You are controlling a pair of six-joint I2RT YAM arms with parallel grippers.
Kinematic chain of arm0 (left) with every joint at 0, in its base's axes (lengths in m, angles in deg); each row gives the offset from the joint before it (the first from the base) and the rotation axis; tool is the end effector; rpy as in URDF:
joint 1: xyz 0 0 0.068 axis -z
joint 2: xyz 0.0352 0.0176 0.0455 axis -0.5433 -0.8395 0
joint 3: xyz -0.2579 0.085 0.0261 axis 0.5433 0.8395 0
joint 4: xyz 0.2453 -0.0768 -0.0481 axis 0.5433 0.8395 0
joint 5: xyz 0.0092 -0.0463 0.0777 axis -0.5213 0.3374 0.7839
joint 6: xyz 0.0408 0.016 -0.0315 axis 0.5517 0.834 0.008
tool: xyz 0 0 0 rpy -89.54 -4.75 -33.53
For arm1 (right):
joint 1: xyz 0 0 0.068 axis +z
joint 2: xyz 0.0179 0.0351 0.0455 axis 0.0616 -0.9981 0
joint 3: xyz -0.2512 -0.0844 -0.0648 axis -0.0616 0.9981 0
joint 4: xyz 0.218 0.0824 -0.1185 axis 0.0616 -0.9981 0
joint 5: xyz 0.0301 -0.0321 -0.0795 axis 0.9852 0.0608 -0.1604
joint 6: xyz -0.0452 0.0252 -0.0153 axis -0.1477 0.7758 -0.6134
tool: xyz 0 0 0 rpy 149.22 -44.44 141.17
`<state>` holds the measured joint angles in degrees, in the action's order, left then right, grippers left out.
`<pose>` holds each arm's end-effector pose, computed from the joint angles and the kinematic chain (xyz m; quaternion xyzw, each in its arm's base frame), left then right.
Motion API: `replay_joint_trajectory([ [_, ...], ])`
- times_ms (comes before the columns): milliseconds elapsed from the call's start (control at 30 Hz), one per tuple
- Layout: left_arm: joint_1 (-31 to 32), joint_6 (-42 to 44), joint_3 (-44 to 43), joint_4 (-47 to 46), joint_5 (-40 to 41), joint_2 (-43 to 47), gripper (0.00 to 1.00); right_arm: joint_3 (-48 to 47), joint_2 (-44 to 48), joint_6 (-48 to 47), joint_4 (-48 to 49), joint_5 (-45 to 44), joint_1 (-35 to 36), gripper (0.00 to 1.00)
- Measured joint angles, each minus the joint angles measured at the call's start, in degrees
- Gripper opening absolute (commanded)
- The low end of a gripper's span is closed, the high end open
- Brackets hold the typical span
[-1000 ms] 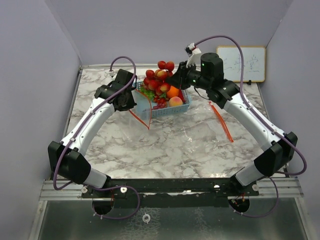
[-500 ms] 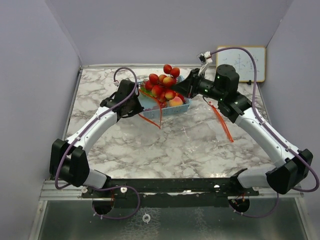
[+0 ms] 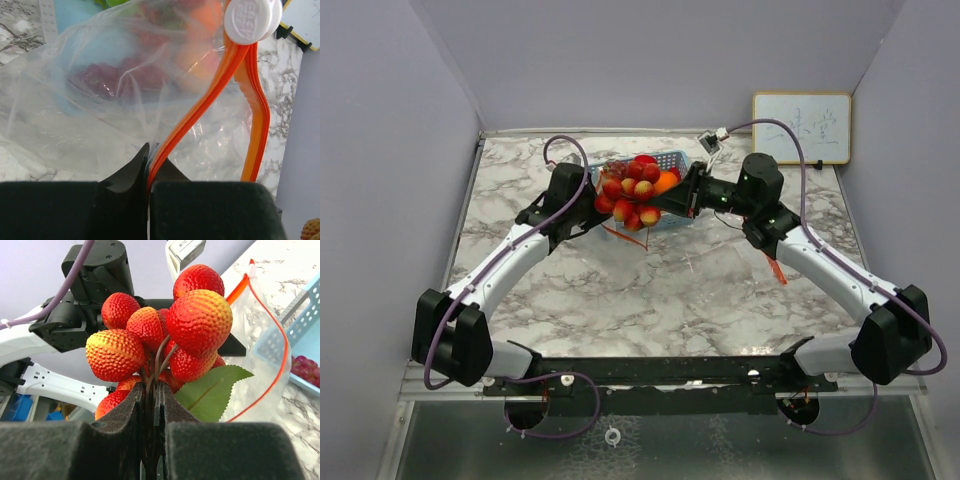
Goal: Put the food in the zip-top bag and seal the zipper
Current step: Place the fake fruit in the zipper food storage bag.
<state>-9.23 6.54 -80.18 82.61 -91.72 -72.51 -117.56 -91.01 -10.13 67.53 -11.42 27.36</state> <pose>0.2794 -0.1242 0.2920 -0.1926 0.8720 -0.2844 0.3487 0.2564 0.1803 0.3549 -0.1721 0.7104 0.5758 0.3662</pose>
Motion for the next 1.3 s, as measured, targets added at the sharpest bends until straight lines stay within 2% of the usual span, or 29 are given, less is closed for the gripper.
replay_joint_trajectory([
  [167,0.0,-1.3,1.6,-2.3,-2.3,1.8,0.00,3.2,-1.7,1.8,5.2,0.7,0.0,0.02],
  [300,-0.1,-2.6,1.8,-4.0,-3.9,4.3,0.00,5.5,-4.5,1.1,4.8,0.6,-0.3,0.02],
  [533,-0.7,-3.7,1.7,-4.8,-5.9,7.3,0.00,5.5,-5.0,-5.6,-1.8,-4.3,-0.3,0.02],
  [800,-0.8,-4.5,0.0,-4.1,-11.0,4.5,0.00,3.7,-5.0,-13.0,-11.8,-13.9,-0.3,0.02],
  [1033,-0.2,-3.8,-9.3,0.7,-14.6,-4.2,0.00,-5.6,-6.9,-17.9,-17.5,-22.5,-0.3,0.02],
  [1300,6.7,2.2,-26.6,14.4,-13.3,-15.8,0.00,-13.1,-12.3,-20.2,-23.3,-29.1,-0.4,0.02],
])
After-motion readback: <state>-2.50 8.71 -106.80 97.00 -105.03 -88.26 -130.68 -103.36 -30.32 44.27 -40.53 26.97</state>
